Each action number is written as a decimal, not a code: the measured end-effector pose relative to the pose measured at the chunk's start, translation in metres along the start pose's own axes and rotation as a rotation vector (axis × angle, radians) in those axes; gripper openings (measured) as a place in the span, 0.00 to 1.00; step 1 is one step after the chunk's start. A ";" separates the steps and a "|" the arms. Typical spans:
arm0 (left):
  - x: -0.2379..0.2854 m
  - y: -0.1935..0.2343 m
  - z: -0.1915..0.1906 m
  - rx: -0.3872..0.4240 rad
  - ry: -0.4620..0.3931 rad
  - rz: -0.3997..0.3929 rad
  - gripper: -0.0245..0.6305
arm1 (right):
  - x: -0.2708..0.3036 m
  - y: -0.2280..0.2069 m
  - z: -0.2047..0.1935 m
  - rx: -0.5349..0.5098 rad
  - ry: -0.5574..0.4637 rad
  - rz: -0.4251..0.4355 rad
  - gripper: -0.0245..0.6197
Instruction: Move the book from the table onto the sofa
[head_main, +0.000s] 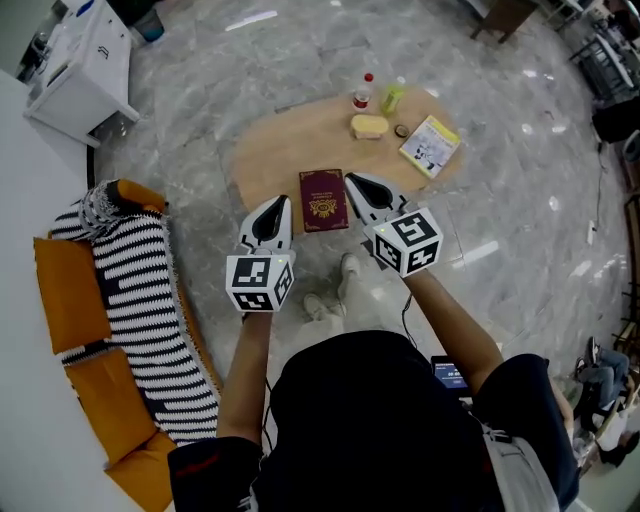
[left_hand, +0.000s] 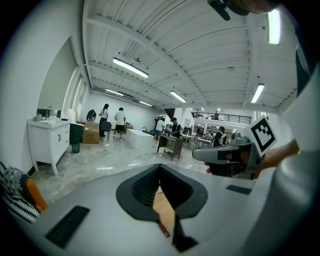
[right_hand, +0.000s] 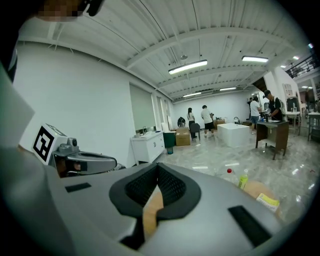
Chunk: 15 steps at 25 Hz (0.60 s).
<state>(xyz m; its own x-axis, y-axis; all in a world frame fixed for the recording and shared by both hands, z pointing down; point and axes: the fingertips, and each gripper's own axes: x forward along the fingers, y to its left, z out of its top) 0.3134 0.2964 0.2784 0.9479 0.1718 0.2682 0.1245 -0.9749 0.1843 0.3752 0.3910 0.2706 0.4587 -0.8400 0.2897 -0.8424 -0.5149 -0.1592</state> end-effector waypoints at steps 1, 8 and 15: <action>0.004 0.002 -0.003 -0.009 0.005 0.008 0.05 | 0.002 -0.005 -0.004 0.008 0.011 0.000 0.06; 0.038 0.015 -0.032 -0.086 0.045 0.011 0.05 | 0.027 -0.044 -0.038 0.074 0.071 0.002 0.06; 0.079 0.033 -0.094 -0.176 0.121 0.020 0.05 | 0.054 -0.087 -0.100 0.152 0.175 -0.018 0.06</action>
<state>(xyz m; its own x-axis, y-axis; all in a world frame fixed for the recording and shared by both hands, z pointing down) 0.3644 0.2905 0.3946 0.9063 0.1790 0.3829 0.0432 -0.9404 0.3374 0.4446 0.4071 0.3949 0.4062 -0.7945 0.4515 -0.7759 -0.5609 -0.2889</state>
